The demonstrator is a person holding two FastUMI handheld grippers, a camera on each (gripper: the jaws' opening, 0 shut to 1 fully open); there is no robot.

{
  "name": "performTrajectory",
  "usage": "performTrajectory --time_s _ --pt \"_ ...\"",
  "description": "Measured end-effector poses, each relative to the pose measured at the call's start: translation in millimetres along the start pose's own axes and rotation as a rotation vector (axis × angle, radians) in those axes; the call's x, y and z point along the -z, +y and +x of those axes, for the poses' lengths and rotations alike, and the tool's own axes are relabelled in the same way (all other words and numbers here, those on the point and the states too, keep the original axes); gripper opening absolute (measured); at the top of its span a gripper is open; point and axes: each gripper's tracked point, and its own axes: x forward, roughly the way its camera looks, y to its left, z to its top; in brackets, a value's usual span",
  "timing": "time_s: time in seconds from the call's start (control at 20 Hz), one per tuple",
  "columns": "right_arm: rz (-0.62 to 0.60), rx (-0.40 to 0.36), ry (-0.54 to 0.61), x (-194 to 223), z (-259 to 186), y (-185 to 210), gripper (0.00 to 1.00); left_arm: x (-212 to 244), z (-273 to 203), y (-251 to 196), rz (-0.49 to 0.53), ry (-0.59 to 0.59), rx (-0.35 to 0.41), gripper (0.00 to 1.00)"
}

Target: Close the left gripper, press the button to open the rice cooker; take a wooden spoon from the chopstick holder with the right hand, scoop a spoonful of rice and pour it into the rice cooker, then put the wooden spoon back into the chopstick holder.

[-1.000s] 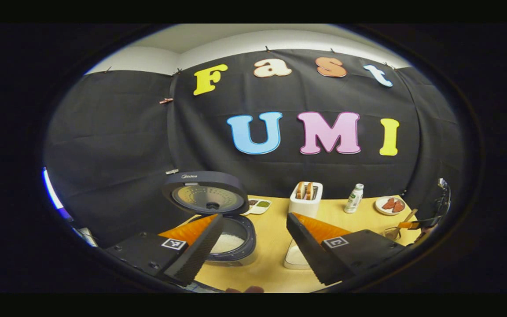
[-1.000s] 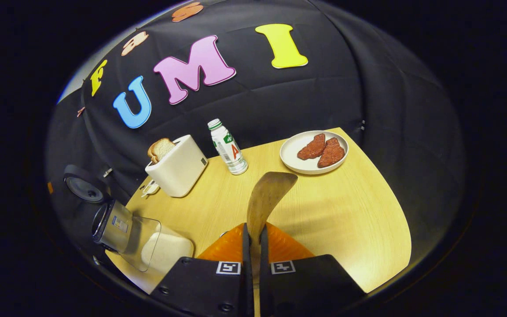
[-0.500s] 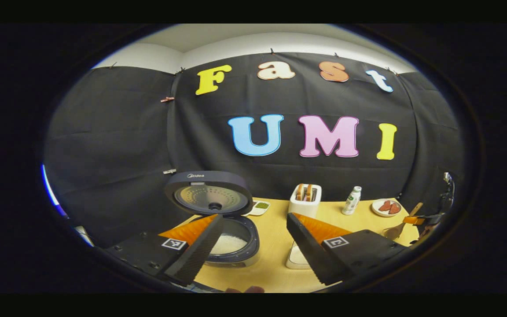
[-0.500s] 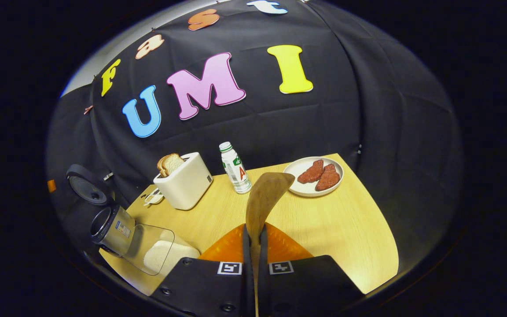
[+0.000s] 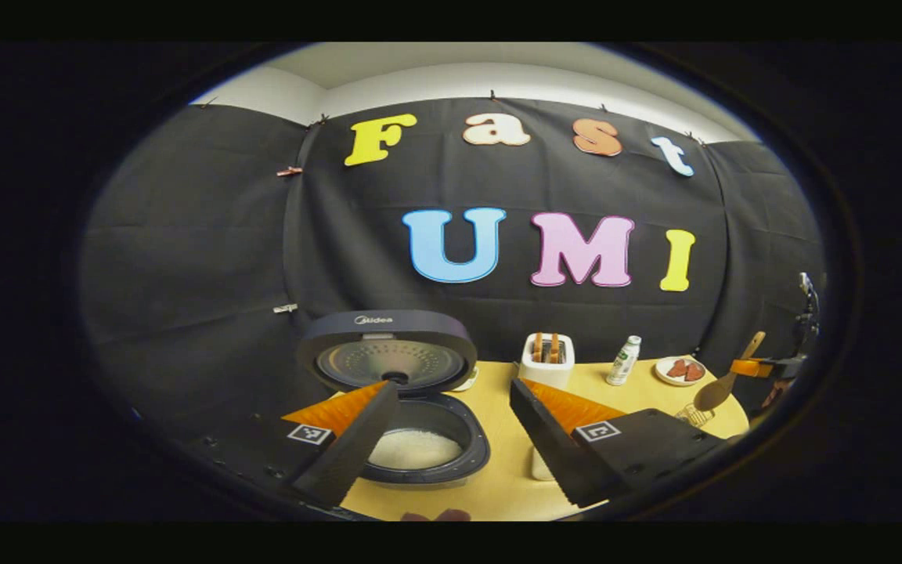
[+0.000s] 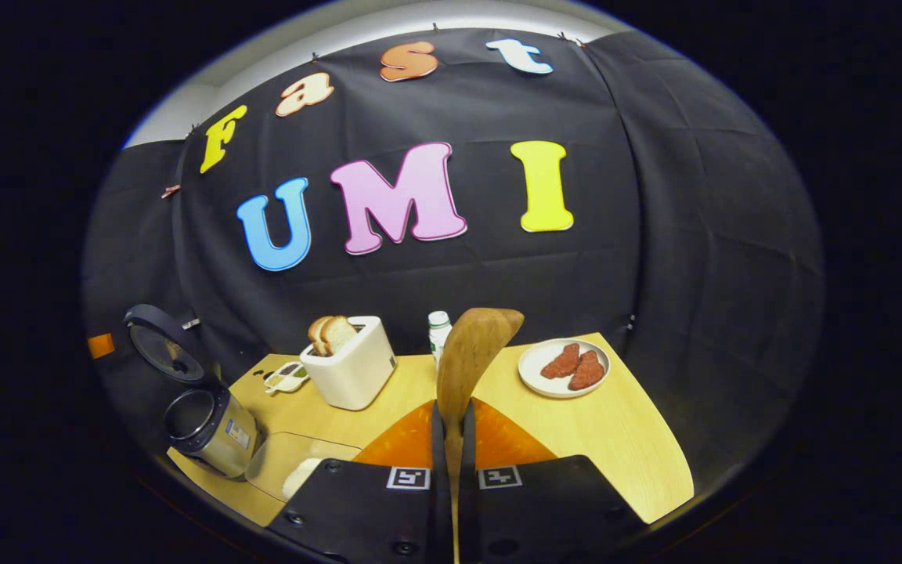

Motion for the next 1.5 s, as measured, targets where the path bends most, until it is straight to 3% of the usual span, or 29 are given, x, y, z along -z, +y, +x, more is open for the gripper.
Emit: performTrajectory --time_s 0.2,0.45,0.75,1.0,1.3,1.5 --pt "-0.031 -0.061 -0.022 -8.8 -3.2 65.2 0.07 2.3 4.4 19.2 0.002 -0.012 0.028 0.97" --pt "-0.14 -0.088 0.02 26.3 8.4 122.6 0.07 4.7 12.4 25.1 0.015 -0.026 0.1 0.97" --pt "-0.335 -0.06 0.093 88.8 32.0 152.8 0.07 7.5 17.1 34.7 0.013 -0.025 0.16 0.97" --pt "-0.473 -0.004 0.159 135.2 58.0 155.0 0.07 9.5 18.6 45.5 0.021 -0.013 0.181 0.97" --pt "-0.496 0.052 0.213 167.7 73.2 154.7 0.08 12.8 18.9 61.3 0.022 -0.004 0.183 0.97" --pt "-0.379 0.029 0.273 184.2 71.1 175.2 0.07 14.7 18.7 66.6 0.02 -0.002 0.185 0.99"
